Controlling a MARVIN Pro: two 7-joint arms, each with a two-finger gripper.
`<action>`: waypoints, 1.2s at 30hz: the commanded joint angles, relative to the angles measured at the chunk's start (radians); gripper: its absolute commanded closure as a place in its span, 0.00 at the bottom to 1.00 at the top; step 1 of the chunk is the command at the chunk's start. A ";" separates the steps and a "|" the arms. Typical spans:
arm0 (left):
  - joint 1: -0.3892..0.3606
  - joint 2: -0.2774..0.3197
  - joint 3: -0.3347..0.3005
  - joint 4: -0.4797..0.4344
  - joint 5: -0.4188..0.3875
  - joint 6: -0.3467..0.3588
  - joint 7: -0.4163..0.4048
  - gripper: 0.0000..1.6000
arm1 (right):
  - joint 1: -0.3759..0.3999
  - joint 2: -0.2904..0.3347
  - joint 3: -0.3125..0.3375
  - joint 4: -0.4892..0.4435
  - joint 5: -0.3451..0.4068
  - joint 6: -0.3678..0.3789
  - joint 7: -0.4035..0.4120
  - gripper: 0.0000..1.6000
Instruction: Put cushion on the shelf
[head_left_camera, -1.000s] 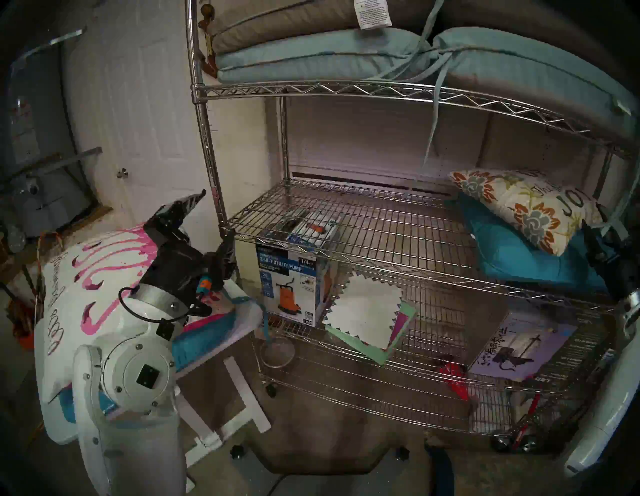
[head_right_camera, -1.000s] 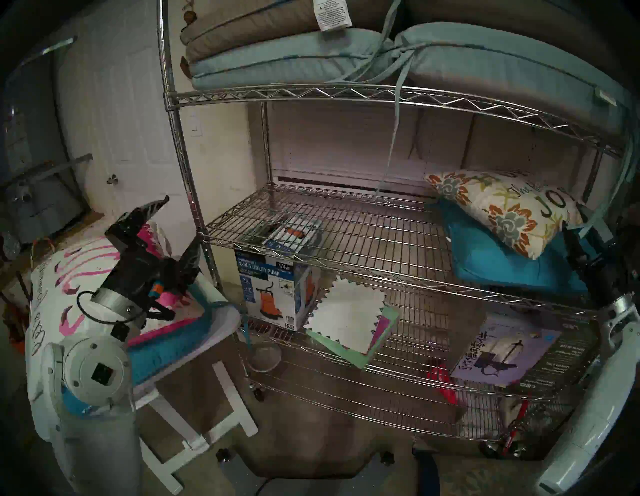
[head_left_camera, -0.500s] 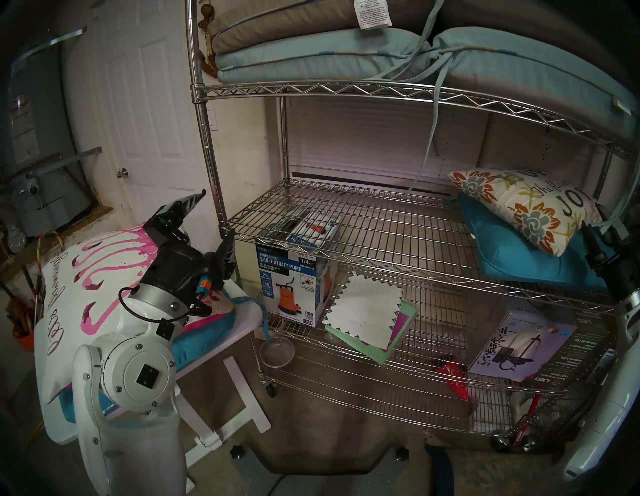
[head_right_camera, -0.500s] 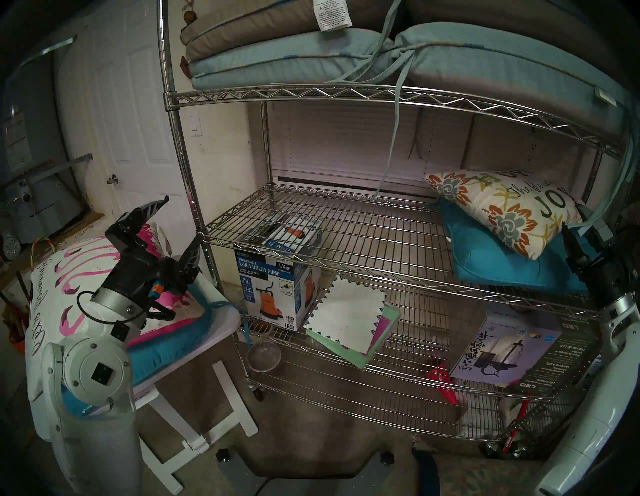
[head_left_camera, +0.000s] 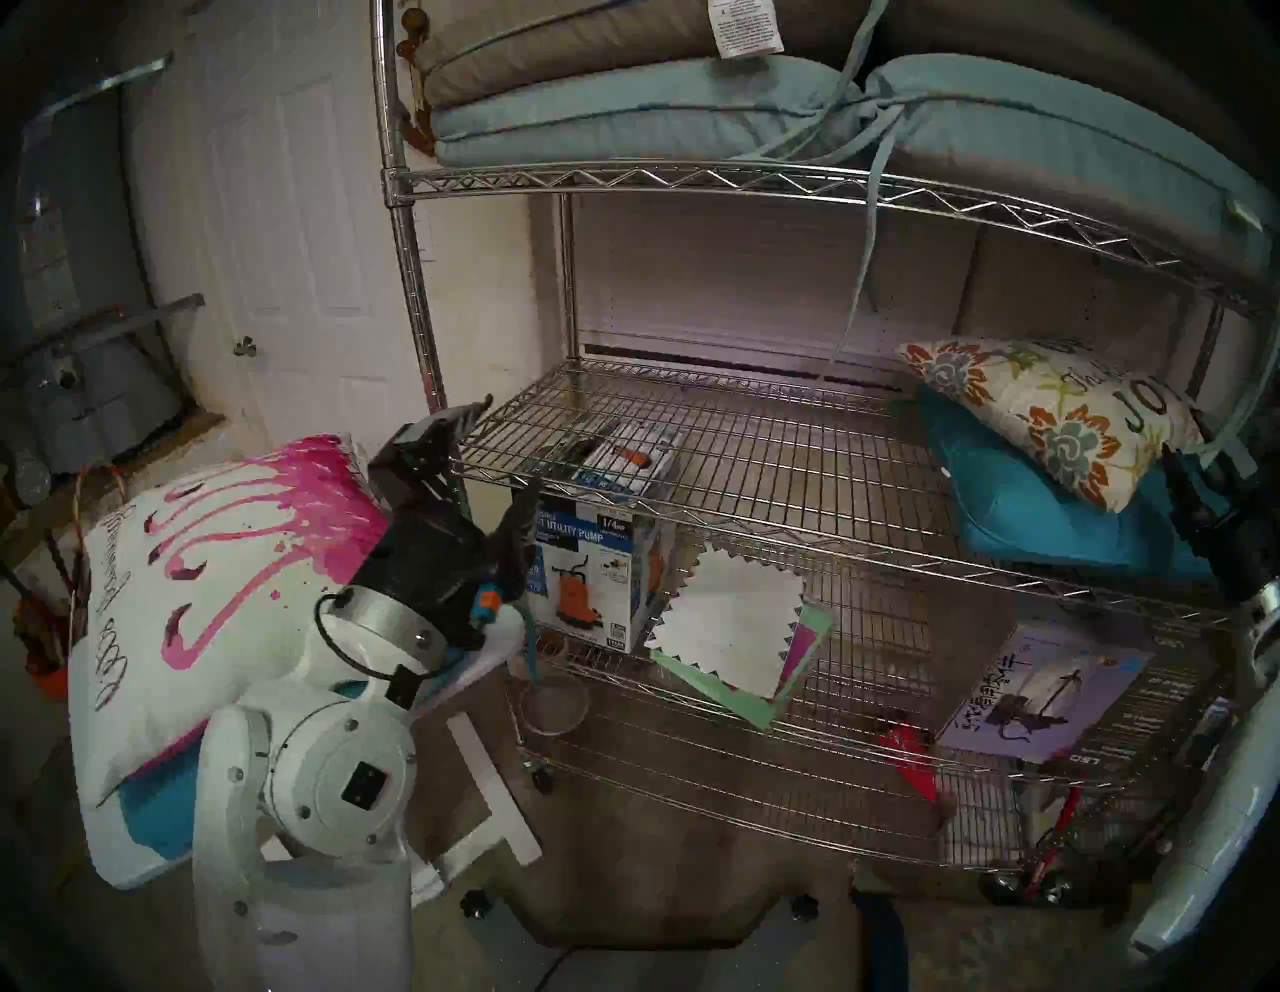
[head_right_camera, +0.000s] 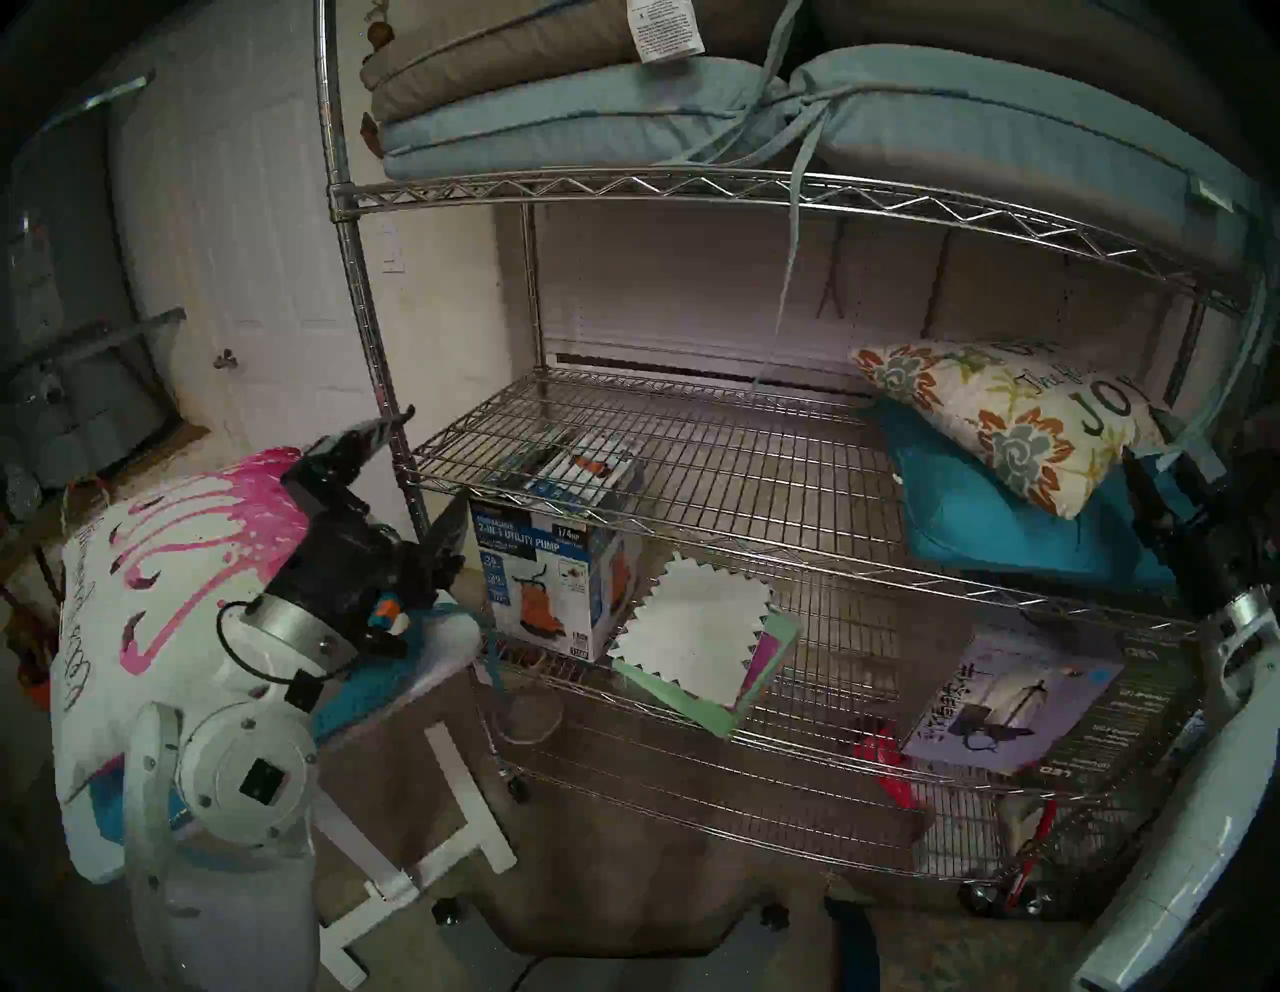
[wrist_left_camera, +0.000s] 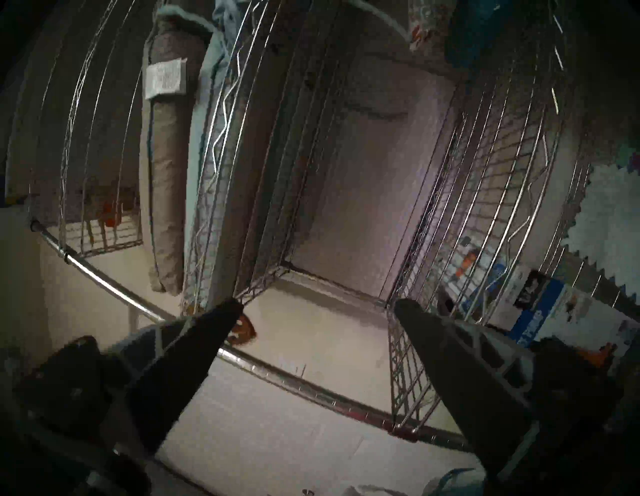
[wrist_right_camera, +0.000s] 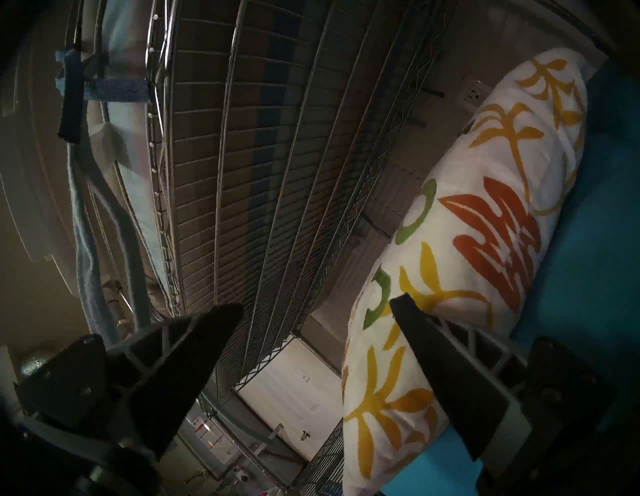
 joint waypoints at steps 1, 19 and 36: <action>0.004 0.051 0.123 -0.024 0.030 -0.016 0.038 0.00 | 0.006 0.007 -0.001 -0.014 0.007 -0.002 0.006 0.00; 0.008 0.146 0.270 -0.024 0.133 -0.001 0.121 0.00 | 0.006 0.007 -0.002 -0.012 0.006 -0.002 0.006 0.00; 0.036 0.177 0.284 -0.024 0.231 0.094 0.222 0.00 | 0.006 0.007 -0.003 -0.012 0.006 -0.002 0.007 0.00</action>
